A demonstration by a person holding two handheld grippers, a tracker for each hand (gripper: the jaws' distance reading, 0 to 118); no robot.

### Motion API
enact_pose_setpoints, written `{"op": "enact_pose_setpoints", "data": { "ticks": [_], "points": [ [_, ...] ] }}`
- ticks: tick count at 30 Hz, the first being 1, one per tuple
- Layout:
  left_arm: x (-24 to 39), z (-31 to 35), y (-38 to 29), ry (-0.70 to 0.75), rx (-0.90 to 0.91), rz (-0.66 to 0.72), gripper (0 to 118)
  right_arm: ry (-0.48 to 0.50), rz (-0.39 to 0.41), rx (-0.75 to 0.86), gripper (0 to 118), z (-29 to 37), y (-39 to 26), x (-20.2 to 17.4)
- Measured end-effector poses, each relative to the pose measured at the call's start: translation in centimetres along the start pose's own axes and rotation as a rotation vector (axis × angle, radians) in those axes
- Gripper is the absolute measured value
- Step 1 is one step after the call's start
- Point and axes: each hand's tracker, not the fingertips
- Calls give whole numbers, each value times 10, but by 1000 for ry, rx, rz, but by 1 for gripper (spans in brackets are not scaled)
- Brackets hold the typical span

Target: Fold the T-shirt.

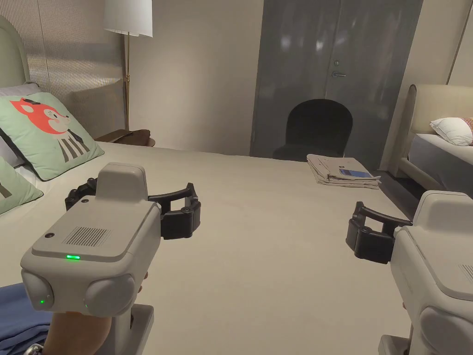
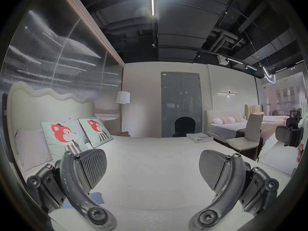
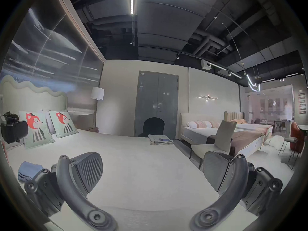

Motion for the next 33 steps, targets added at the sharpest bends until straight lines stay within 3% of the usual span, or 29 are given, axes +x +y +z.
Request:
{"op": "enact_pose_setpoints", "data": {
  "ticks": [11, 28, 33],
  "points": [
    [2, 0, -2, -7, -9, 1, 111, 43, -50, 0, 117, 0, 7, 8],
    [4, 2, -2, -10, -5, -4, 111, 52, 25, 26, 117, 5, 13, -3],
    [4, 3, -2, -9, -6, -4, 111, 59, -6, 14, 117, 4, 13, 0]
  ]
}}
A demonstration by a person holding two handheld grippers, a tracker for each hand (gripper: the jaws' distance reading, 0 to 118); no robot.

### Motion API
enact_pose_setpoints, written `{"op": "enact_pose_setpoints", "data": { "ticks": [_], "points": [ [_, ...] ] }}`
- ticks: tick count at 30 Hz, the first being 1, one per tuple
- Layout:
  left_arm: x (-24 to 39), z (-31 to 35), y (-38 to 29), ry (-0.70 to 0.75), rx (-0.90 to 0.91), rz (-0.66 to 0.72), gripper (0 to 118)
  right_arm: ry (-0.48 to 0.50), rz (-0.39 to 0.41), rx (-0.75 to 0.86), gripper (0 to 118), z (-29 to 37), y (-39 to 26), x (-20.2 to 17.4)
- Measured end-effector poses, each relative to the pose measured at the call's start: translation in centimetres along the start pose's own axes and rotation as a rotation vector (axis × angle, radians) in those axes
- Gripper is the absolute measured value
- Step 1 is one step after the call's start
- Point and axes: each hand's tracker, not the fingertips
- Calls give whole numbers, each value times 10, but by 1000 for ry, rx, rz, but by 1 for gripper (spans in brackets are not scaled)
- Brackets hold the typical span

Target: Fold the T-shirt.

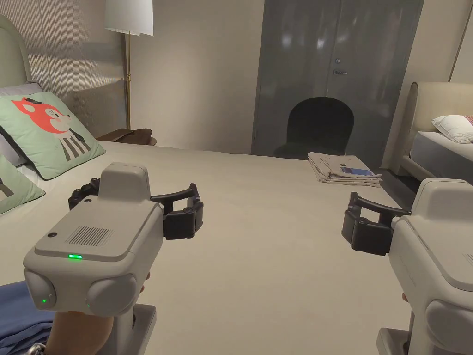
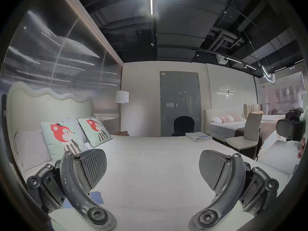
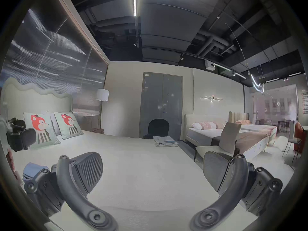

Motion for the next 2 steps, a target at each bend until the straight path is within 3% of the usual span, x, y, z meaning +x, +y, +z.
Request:
{"op": "enact_pose_setpoints", "data": {
  "ticks": [2],
  "points": [
    [0, 1, 0, 0, -1, -1, 111, -5, -2, 1, 117, 0, 0, 0]
  ]
}}
